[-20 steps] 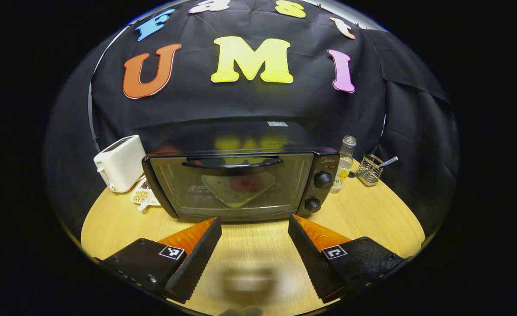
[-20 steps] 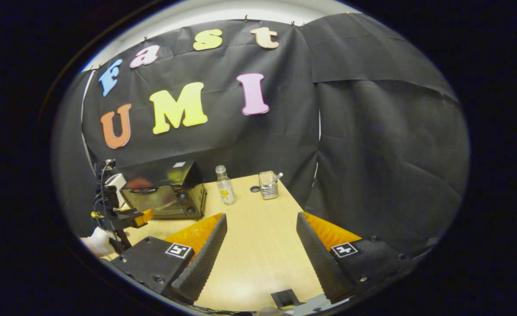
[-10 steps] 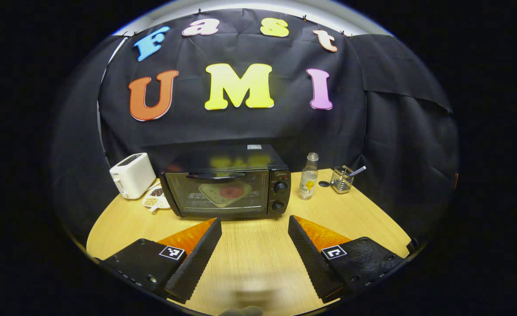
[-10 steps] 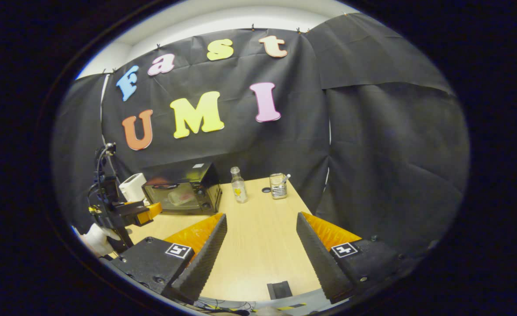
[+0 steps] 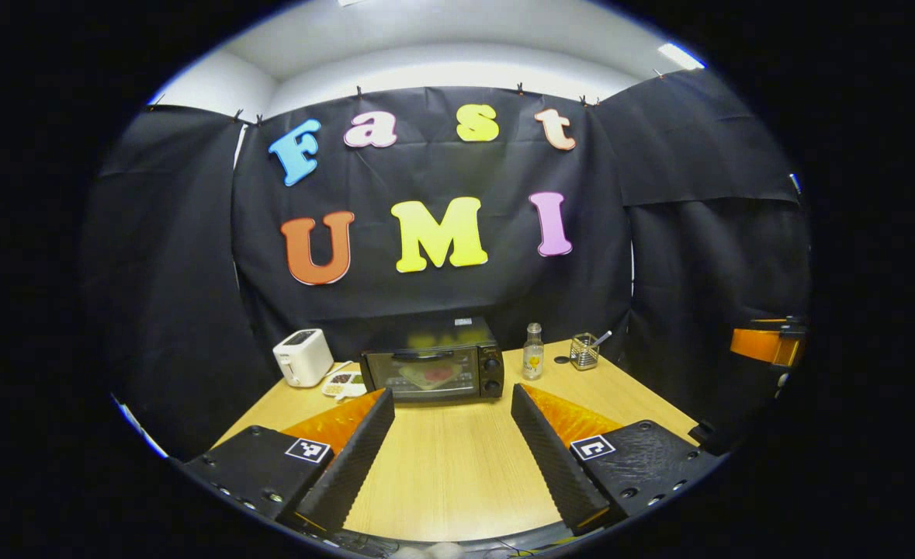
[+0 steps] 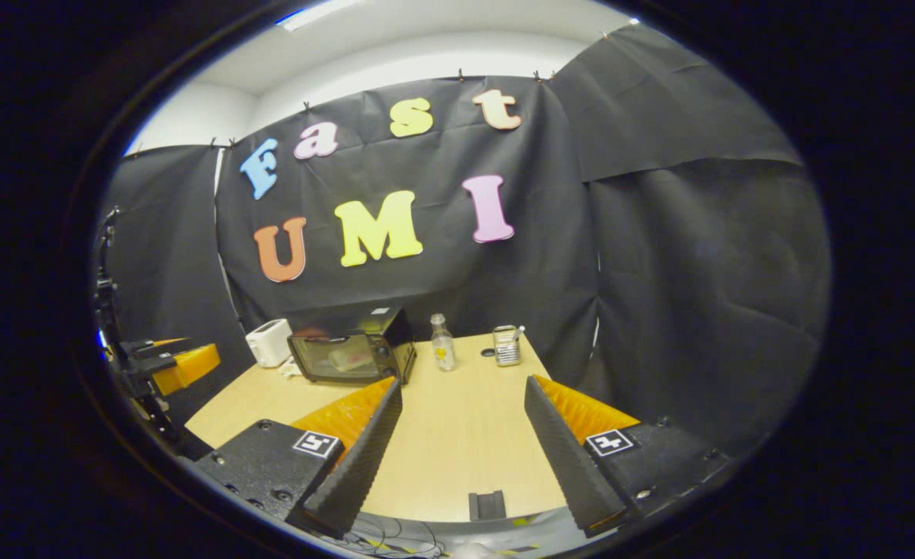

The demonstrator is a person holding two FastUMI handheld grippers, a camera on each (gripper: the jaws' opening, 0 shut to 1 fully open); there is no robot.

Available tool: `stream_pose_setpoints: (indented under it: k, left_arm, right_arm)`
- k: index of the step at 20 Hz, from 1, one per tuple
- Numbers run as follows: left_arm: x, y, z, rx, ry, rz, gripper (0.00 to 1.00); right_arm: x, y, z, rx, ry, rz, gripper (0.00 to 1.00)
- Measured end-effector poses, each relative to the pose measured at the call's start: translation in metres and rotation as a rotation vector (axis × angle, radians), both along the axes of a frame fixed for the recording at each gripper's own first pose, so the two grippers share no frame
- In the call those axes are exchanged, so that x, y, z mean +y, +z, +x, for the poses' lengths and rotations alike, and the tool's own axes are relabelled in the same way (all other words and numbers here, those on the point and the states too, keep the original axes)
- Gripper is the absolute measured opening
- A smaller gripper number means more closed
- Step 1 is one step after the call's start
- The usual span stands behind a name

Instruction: Open the electric oven with the left hand, put the food in, and close the electric oven.

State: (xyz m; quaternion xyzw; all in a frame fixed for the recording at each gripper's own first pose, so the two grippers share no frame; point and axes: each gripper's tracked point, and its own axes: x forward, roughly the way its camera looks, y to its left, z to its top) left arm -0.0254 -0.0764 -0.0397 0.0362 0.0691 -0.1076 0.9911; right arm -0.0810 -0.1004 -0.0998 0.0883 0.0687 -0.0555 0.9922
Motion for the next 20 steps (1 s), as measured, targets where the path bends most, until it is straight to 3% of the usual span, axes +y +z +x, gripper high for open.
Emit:
stream_pose_setpoints:
  k: [2,3,5,7,8,12,13,14,16,20]
  left_arm:
    - [0.017,0.02,-0.014,-0.027,0.023,-0.038,0.96]
    - [0.026,0.029,-0.018,-0.036,0.035,-0.061,0.96]
    - [0.047,0.046,-0.018,-0.058,0.055,-0.095,0.96]
    - [0.071,0.055,-0.019,-0.075,0.08,-0.107,0.96]
    - [0.083,0.061,-0.015,-0.1,0.097,-0.111,0.97]
    - [0.123,0.055,-0.012,-0.092,0.154,-0.13,0.96]
    - [0.13,0.052,-0.012,-0.09,0.165,-0.125,0.96]
    - [0.133,0.051,-0.01,-0.088,0.165,-0.125,0.96]
    - [0.132,0.05,-0.008,-0.086,0.159,-0.125,0.95]
    - [0.114,0.055,-0.003,-0.079,0.142,-0.125,0.96]
  right_arm:
    - [0.007,0.011,-0.002,-0.024,0.004,-0.016,0.96]
    - [0.01,0.018,-0.001,-0.034,-0.001,-0.027,1.0]
    - [0.021,0.038,-0.001,-0.061,-0.009,-0.034,0.96]
    - [0.037,0.057,-0.003,-0.094,0.002,-0.061,1.0]
    - [0.043,0.067,-0.003,-0.106,-0.003,-0.08,0.96]
    - [0.063,0.095,-0.007,-0.132,-0.027,-0.133,1.0]
    - [0.067,0.098,-0.008,-0.133,-0.031,-0.144,0.96]
    - [0.073,0.098,-0.009,-0.138,-0.025,-0.15,1.0]
    - [0.082,0.097,-0.009,-0.131,-0.01,-0.161,0.96]
    - [0.083,0.097,0.0,-0.118,0.013,-0.148,1.0]
